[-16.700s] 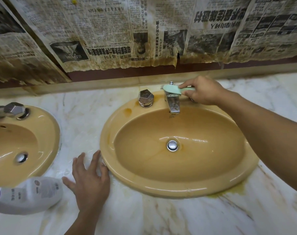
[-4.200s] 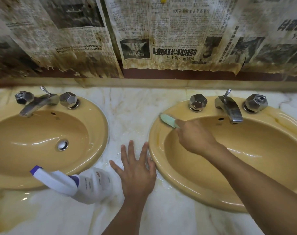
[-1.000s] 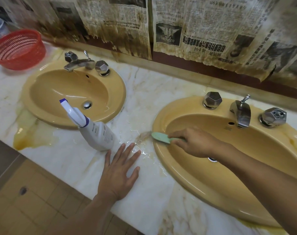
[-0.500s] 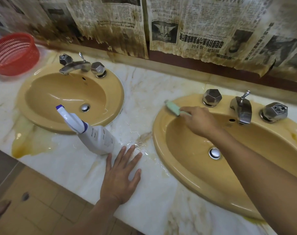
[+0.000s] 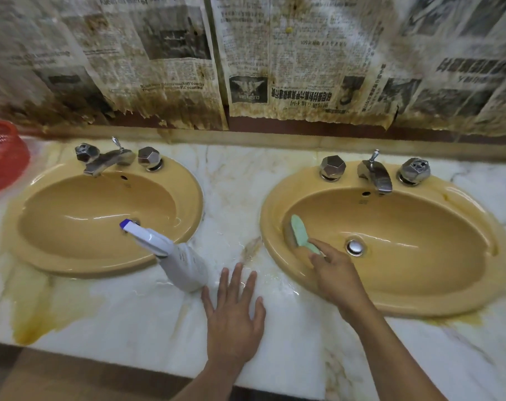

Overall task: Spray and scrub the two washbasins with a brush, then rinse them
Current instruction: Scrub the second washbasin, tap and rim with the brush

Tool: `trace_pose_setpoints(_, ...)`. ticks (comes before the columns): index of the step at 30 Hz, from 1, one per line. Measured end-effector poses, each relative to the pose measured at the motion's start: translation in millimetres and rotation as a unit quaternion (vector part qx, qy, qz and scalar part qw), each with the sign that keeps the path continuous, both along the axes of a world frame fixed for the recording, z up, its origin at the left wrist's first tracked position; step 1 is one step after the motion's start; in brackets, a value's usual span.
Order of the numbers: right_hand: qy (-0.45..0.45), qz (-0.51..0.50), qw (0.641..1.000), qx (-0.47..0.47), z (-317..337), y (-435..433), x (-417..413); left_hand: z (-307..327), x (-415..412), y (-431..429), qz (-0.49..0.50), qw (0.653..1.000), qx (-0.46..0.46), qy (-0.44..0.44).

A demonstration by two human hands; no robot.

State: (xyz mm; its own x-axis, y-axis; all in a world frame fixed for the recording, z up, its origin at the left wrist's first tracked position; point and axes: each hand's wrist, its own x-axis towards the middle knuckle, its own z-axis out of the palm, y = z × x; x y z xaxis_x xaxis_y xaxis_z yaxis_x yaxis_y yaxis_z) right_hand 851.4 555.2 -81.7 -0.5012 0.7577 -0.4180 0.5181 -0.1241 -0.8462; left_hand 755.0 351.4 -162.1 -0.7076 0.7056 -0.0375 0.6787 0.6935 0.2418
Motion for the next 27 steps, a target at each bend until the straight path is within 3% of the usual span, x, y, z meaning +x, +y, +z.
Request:
trace_pose_setpoints(2, 0.032, -0.083, 0.994, -0.061, 0, -27, 5, 2, -1, -1, -0.006, 1.0, 0.002, -0.004)
trace_pose_setpoints(4, 0.049, -0.119, 0.99, -0.063, 2, -51, 11, 4, -1, -2, -0.015, 1.0, 0.012, -0.007)
trace_pose_setpoints(8, -0.001, -0.14, 0.99, 0.012, 14, -90, 30, 5, -11, -8, -0.061, 0.998, 0.027, -0.003)
trace_pose_setpoints(11, -0.075, -0.149, 0.983, 0.073, 22, -109, 47, 3, -46, -19, -0.159, 0.987, 0.018, 0.013)
trace_pose_setpoints(15, -0.099, -0.177, 0.975, 0.092, 26, -119, 49, 1, -80, -45, -0.267, 0.964, 0.006, 0.015)
trace_pose_setpoints(20, -0.075, -0.178, 0.981, 0.022, 21, -96, -9, 3, -80, -49, -0.264, 0.964, 0.016, 0.001)
trace_pose_setpoints(24, -0.115, -0.117, 0.984, 0.076, 20, -93, -58, 3, -81, -47, -0.263, 0.965, 0.009, -0.006)
trace_pose_setpoints(27, -0.139, -0.139, 0.978, 0.068, 21, -97, -34, 4, -81, -47, -0.259, 0.966, 0.008, -0.006)
